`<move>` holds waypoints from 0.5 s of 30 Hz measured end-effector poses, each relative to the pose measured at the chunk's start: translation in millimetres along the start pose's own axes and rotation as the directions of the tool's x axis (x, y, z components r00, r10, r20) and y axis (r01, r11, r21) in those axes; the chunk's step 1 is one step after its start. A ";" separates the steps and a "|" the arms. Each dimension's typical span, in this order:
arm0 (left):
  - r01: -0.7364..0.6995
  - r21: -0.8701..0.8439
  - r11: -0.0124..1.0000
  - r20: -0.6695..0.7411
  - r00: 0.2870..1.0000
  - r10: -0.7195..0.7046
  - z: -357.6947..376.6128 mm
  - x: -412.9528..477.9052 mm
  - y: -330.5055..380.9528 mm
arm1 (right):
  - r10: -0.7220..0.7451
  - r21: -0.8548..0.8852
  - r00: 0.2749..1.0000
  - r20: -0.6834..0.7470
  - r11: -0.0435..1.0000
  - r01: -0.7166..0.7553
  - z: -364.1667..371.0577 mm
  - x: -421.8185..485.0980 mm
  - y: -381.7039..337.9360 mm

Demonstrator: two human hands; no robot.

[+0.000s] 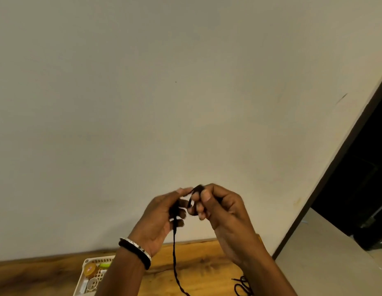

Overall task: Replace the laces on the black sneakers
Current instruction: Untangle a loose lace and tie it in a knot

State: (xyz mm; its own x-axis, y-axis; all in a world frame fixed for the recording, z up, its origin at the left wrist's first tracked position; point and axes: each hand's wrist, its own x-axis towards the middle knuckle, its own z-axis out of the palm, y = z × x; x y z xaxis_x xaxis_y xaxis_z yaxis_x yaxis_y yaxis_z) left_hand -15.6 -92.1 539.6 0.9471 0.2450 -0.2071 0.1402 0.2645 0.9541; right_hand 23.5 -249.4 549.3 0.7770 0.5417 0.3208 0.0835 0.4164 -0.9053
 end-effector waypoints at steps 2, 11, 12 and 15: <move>0.047 0.009 0.999 0.059 0.997 -0.048 9.0 -4.5 -6.7 | 0.009 0.176 0.996 -0.088 0.984 0.007 0.1 7.2 -6.0; 0.133 0.049 0.990 0.050 0.990 -0.135 19.6 -11.9 -21.7 | -0.256 -0.242 0.924 -0.285 0.952 0.190 -33.3 31.5 -6.4; 0.126 0.038 0.991 0.039 0.991 -0.128 18.4 -12.0 -21.0 | -0.351 -0.446 0.905 -0.240 0.868 0.218 -40.3 32.4 -0.9; 0.126 -0.058 0.990 0.017 0.992 -0.125 13.0 -11.2 -15.2 | -0.524 -0.840 0.840 0.143 0.385 0.383 -62.0 29.4 22.5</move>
State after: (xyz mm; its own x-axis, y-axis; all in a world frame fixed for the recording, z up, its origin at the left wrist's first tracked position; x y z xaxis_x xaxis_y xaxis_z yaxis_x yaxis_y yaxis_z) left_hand -24.5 -111.0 530.2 0.9269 0.1946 -0.3210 0.2412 0.3467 0.9064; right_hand 86.9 -269.3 521.1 0.5194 0.3409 0.7836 0.8538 -0.2452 -0.4593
